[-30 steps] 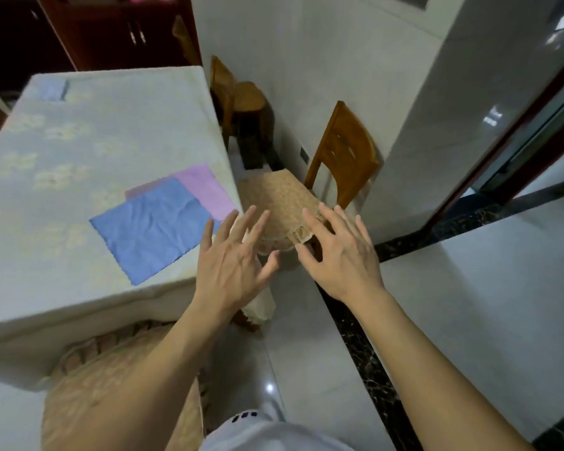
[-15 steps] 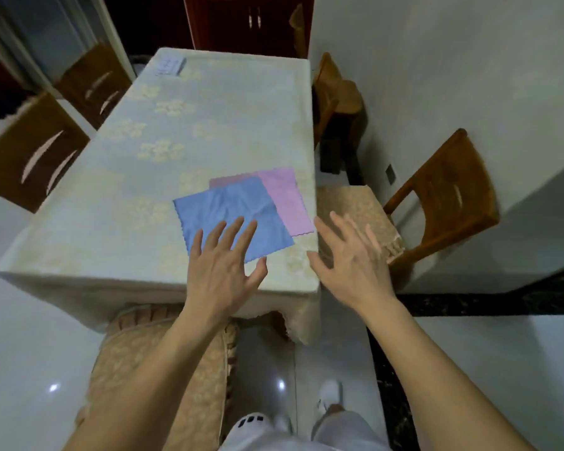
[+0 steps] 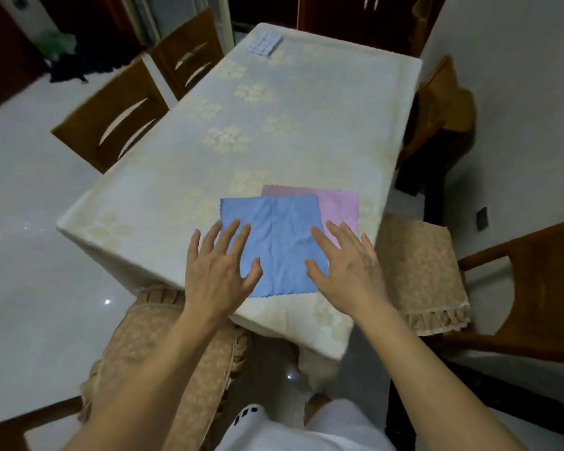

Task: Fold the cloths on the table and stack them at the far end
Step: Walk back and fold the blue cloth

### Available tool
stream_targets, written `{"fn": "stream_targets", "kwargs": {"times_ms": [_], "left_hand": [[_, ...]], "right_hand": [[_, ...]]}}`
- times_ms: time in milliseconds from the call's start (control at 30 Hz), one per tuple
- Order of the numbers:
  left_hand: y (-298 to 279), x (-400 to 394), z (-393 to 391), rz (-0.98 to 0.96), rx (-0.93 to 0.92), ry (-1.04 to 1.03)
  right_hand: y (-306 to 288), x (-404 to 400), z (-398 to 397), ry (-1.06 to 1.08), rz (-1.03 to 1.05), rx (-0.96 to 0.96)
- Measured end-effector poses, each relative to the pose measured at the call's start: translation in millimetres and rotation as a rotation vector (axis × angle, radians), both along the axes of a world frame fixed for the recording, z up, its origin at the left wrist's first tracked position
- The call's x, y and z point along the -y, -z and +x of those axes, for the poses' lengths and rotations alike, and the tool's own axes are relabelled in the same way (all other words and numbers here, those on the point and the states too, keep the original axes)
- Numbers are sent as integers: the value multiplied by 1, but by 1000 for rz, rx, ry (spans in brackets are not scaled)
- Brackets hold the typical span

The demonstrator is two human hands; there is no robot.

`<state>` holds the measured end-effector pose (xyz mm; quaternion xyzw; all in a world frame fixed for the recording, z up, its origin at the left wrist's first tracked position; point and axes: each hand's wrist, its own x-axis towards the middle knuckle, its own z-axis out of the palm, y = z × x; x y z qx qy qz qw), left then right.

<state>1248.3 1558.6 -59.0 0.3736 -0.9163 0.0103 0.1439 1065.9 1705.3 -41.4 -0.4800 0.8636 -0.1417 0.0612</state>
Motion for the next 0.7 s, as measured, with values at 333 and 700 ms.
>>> {"fn": "stream_targets", "kwargs": {"times_ms": [333,700], "left_hand": [[29,20,-56,99,114,-157],[75,42,-41,158,183,-14]], "right_hand": [[29,49,-85,-209,-19,-49],[86,65,-100,-389,-140,-126]]}}
